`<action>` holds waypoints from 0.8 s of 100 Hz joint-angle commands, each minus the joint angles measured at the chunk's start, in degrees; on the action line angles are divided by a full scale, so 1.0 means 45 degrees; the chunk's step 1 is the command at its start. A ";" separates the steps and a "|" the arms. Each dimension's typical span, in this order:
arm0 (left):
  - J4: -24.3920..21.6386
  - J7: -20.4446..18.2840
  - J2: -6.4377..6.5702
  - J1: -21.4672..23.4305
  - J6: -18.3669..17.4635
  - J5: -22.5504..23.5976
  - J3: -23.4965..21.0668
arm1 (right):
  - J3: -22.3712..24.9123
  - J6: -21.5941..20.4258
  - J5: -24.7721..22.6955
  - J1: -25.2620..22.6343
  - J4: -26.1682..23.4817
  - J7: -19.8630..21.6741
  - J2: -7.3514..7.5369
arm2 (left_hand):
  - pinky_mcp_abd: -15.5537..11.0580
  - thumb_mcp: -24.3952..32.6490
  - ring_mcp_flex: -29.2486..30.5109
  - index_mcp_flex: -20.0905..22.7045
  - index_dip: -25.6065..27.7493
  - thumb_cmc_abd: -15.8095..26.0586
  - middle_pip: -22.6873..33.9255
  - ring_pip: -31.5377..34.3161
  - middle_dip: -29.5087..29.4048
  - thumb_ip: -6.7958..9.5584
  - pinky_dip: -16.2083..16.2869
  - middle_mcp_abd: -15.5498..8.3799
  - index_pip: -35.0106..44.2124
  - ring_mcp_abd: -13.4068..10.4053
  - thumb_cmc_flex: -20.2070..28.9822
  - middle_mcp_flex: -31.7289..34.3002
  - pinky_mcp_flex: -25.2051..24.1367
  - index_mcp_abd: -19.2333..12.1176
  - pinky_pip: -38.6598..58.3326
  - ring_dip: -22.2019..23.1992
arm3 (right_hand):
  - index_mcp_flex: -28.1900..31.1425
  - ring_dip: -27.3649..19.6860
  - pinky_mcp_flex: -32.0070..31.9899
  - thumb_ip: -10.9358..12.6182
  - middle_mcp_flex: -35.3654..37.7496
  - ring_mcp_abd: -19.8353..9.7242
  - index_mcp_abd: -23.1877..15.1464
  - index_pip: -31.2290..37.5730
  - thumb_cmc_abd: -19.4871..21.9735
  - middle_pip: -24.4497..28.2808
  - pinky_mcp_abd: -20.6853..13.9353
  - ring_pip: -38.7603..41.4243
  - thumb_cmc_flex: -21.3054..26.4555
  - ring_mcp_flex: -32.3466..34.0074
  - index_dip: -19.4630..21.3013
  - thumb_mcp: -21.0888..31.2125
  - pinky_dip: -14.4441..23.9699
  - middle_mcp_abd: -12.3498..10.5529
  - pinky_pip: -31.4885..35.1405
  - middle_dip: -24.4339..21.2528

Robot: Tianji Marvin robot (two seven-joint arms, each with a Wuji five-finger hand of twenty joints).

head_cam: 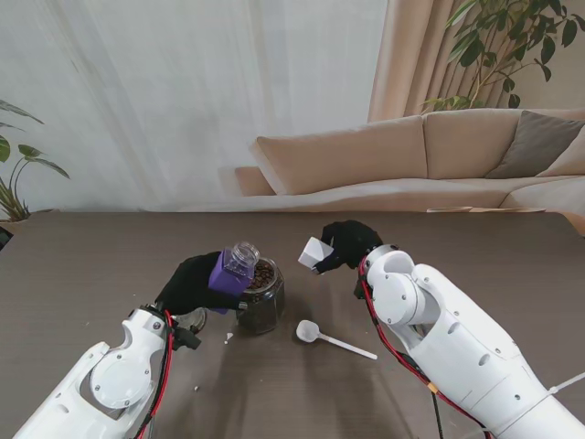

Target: Portion coffee beans from the glass jar into the coffee jar

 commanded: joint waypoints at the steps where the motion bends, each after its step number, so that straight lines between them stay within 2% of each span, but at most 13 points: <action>1: 0.0040 -0.0267 -0.0025 -0.0057 -0.0045 -0.0072 0.0038 | 0.0340 0.0077 0.0021 -0.0227 -0.0812 0.0115 0.0040 | -0.0826 0.4924 0.0718 0.1010 0.0825 0.7286 0.1368 0.1919 0.0552 0.0464 0.0203 -0.0400 0.1868 0.0644 0.4808 0.0941 -0.0600 -0.1597 -0.0144 0.0381 | 0.2821 0.0191 -0.1186 0.1038 0.0242 0.0139 -0.2593 0.3781 0.1537 -0.0141 0.0212 0.0058 0.2433 0.0446 0.1439 0.2064 -0.0071 -0.0463 0.0548 0.0300; 21: 0.0164 -0.0307 -0.0031 -0.0217 -0.0077 -0.0153 0.0179 | 0.1126 0.0192 0.0326 -0.0816 -0.2441 0.0084 0.0041 | -0.0806 0.4921 0.0712 0.1010 0.0830 0.7276 0.1369 0.1916 0.0552 0.0466 0.0206 -0.0392 0.1879 0.0651 0.4808 0.0944 -0.0605 -0.1604 -0.0146 0.0382 | 0.2834 0.0212 -0.1248 0.1080 0.0248 0.0238 -0.2473 0.3707 0.1521 -0.0186 0.0322 0.0078 0.2505 0.0432 0.1510 0.2020 -0.0041 -0.0388 0.0543 0.0338; 38: 0.0259 -0.0355 -0.0038 -0.0398 -0.0143 -0.0259 0.0315 | 0.1382 0.0012 0.0389 -0.1171 -0.3473 0.0035 0.0045 | -0.0806 0.4931 0.0718 0.1020 0.0820 0.7275 0.1373 0.1915 0.0552 0.0469 0.0207 -0.0397 0.1870 0.0661 0.4808 0.0956 -0.0605 -0.1603 -0.0147 0.0382 | 0.2867 0.0213 -0.1267 0.1098 0.0267 0.0270 -0.2459 0.3678 0.1525 -0.0212 0.0344 0.0067 0.2512 0.0431 0.1555 0.2003 -0.0026 -0.0378 0.0540 0.0355; 80: 0.0268 -0.0502 -0.0046 -0.0757 -0.0248 -0.0483 0.0612 | 0.1232 -0.0472 0.0750 -0.1980 -0.4919 -0.0187 0.0005 | -0.0811 0.4932 0.0727 0.1016 0.0829 0.7264 0.1383 0.1920 0.0557 0.0464 0.0214 -0.0404 0.1863 0.0661 0.4808 0.0968 -0.0587 -0.1607 -0.0136 0.0386 | 0.2880 0.0224 -0.1279 0.1115 0.0297 0.0291 -0.2451 0.3609 0.1549 -0.0258 0.0368 0.0052 0.2502 0.0427 0.1615 0.1983 0.0000 -0.0359 0.0534 0.0391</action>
